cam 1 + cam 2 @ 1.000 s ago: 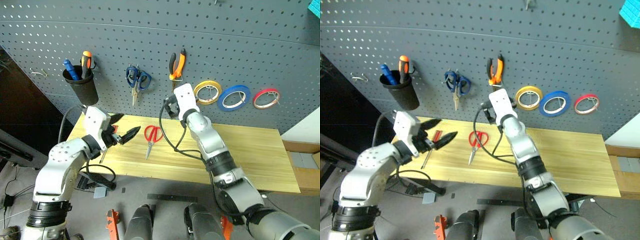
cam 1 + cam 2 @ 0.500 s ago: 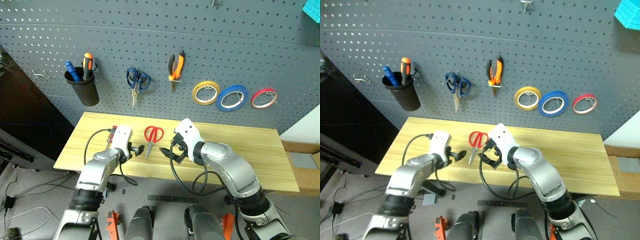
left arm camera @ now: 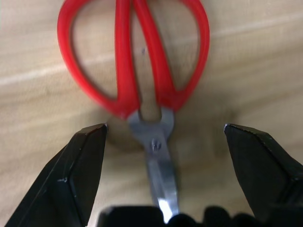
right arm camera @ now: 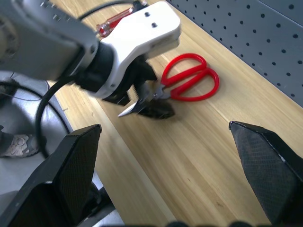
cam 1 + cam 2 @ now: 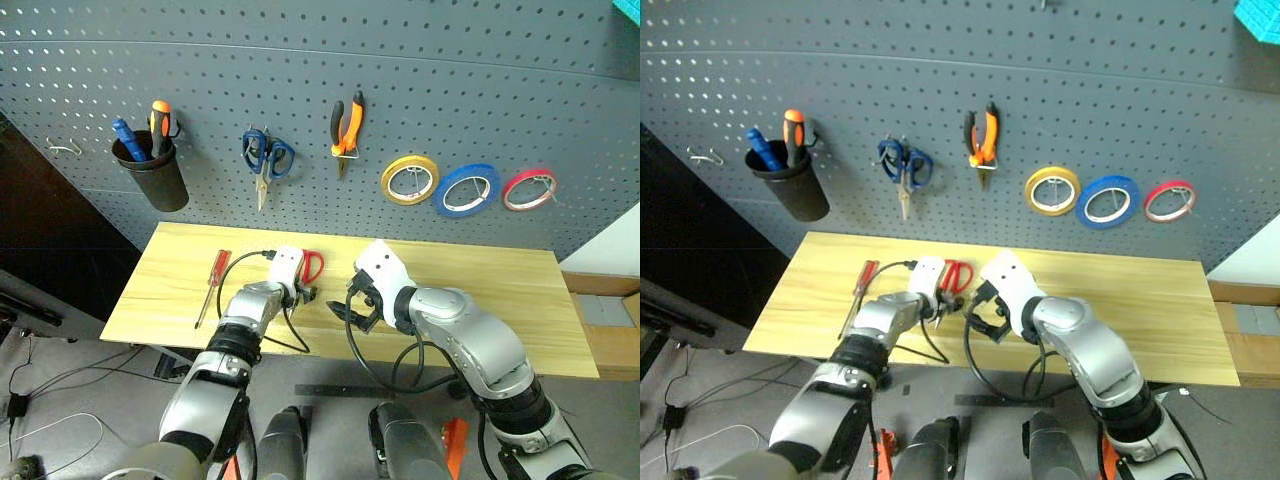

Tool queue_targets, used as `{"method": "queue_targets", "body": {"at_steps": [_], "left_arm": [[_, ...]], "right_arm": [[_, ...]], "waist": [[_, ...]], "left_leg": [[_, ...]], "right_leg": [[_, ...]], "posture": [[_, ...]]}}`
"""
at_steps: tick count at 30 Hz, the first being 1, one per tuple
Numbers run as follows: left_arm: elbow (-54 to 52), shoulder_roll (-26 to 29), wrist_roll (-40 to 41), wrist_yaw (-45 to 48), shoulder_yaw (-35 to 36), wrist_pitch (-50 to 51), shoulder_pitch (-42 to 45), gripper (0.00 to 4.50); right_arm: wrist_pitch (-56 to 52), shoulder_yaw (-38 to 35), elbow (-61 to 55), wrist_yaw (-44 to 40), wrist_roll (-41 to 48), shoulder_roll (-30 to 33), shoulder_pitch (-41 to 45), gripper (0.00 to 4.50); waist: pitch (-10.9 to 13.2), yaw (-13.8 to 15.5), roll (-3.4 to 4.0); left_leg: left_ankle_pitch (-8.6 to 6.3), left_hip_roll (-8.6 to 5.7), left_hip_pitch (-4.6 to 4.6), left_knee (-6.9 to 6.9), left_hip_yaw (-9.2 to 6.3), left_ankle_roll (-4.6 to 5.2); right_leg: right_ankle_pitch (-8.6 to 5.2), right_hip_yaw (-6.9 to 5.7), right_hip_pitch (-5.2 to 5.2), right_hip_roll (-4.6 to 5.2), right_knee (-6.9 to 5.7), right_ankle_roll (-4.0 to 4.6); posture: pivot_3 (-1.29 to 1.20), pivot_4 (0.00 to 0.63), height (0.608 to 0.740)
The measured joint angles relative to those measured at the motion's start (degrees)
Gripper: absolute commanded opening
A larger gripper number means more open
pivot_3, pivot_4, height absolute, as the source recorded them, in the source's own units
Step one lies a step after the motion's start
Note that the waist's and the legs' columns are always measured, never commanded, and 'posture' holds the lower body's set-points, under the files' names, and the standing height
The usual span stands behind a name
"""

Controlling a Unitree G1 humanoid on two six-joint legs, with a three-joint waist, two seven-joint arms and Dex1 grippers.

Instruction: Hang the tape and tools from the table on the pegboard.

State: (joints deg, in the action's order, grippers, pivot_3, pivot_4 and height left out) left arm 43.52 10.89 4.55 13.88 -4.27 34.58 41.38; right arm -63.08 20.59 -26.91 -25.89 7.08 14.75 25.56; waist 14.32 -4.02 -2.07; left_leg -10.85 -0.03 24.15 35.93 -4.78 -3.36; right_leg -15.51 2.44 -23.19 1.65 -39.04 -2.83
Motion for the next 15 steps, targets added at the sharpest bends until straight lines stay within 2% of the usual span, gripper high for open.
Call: {"method": "queue_targets", "body": {"at_steps": [7, 15], "left_arm": [[4.9, 0.0, -0.6, -1.0, 2.5, -3.8, 1.6, 1.12], [3.2, 0.2, -1.2, 2.0, 2.4, -9.1, -1.6, 1.07]], "right_arm": [[0.0, 0.0, -0.5, 0.0, 0.3, 2.3, 0.4, 4.50], [0.3, -0.2, -0.5, -0.4, 1.0, 5.4, 1.0, 4.50]], "waist": [[0.0, -0.8, 0.02], [0.0, -0.9, 0.02]], "left_leg": [[0.00, -0.02, -0.01, -0.03, 0.00, -0.01], [-0.01, -0.03, -0.01, -0.11, 0.01, -0.01]], "right_leg": [[-0.01, 0.00, 0.00, 0.02, 0.02, -0.03], [-0.01, 0.01, -0.01, 0.04, 0.07, -0.04]], "posture": [[-0.15, 0.273, 0.740], [-0.15, 0.260, 0.740]]}}
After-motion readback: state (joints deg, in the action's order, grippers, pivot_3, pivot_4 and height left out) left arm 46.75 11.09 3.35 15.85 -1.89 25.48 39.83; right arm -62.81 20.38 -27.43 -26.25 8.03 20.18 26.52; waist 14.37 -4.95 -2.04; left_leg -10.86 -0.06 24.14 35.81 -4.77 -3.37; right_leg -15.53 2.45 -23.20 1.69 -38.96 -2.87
